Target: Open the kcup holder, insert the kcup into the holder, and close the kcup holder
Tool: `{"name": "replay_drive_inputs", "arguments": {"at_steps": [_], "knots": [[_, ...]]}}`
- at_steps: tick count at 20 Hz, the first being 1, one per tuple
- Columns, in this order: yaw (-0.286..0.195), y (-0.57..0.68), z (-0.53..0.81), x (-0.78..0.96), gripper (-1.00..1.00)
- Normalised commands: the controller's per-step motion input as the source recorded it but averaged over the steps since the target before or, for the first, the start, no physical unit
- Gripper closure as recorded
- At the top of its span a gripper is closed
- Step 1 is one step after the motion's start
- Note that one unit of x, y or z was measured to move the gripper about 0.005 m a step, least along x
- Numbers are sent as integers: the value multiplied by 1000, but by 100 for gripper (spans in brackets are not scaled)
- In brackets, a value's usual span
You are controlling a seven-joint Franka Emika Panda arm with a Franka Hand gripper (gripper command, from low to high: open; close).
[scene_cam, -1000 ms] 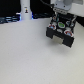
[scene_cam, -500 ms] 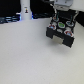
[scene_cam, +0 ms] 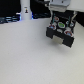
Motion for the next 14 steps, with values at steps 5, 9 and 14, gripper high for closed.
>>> {"name": "replay_drive_inputs", "arguments": {"at_steps": [5,9,14], "knots": [[8,-329,20,800,-100],[41,-180,-4,756,-100],[100,36,-141,602,-100]]}}
